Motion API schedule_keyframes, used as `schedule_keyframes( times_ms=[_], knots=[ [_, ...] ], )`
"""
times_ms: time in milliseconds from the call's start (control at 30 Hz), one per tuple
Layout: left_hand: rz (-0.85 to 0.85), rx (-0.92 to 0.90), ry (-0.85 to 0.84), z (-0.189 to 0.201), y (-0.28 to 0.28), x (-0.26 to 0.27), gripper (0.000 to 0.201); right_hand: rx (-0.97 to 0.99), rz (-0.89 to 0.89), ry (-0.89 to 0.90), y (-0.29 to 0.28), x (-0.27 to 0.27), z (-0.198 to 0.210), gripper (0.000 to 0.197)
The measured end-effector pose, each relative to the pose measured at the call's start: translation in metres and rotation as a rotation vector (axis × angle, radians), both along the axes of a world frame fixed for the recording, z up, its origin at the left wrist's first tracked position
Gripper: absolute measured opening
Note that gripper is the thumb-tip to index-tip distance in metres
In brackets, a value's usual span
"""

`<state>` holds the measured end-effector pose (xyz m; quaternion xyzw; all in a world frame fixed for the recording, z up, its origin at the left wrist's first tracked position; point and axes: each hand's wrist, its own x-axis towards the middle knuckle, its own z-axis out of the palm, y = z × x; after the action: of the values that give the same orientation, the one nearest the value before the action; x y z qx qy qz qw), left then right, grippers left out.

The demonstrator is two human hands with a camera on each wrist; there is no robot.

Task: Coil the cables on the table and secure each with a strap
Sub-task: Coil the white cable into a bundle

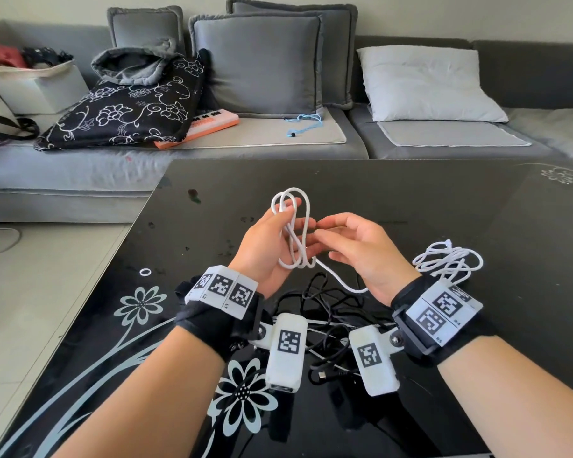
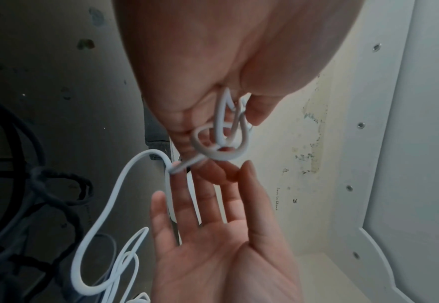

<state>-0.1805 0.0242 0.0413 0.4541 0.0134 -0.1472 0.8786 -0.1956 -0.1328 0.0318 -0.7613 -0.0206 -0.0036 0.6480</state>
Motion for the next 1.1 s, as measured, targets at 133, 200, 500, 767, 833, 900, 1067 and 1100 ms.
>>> schedule_keyframes(
  times_ms=[133, 200, 500, 767, 833, 900, 1067, 1100],
  knots=[
    [0.013, 0.046, 0.029, -0.003, 0.0, 0.003, 0.032, -0.019, 0.026, 0.011, 0.004, -0.002, 0.0, 0.021],
    [-0.006, 0.053, 0.025, -0.004, 0.001, 0.004, 0.034, -0.032, 0.04, 0.033, 0.005, -0.003, 0.0, 0.021],
    [-0.056, 0.04, -0.003, 0.002, 0.0, 0.001, 0.029, -0.095, 0.056, 0.073, 0.004, 0.001, -0.006, 0.024],
    [-0.013, -0.026, -0.011, 0.003, -0.005, -0.004, 0.03, -0.146, 0.071, 0.051, 0.005, -0.001, -0.008, 0.045],
    [0.001, -0.06, -0.007, 0.006, -0.006, -0.006, 0.03, -0.187, 0.096, 0.051, 0.005, -0.001, -0.009, 0.043],
    [-0.004, -0.101, 0.002, 0.011, -0.006, -0.009, 0.03, -0.193, 0.121, 0.058, 0.006, 0.001, -0.012, 0.033],
    [-0.091, -0.197, 0.037, 0.02, -0.006, -0.012, 0.033, -0.153, 0.154, 0.052, 0.006, 0.002, -0.015, 0.02],
    [-0.105, -0.211, 0.038, 0.022, -0.006, -0.013, 0.033, -0.164, 0.16, 0.048, 0.006, 0.002, -0.016, 0.018]
  ],
)
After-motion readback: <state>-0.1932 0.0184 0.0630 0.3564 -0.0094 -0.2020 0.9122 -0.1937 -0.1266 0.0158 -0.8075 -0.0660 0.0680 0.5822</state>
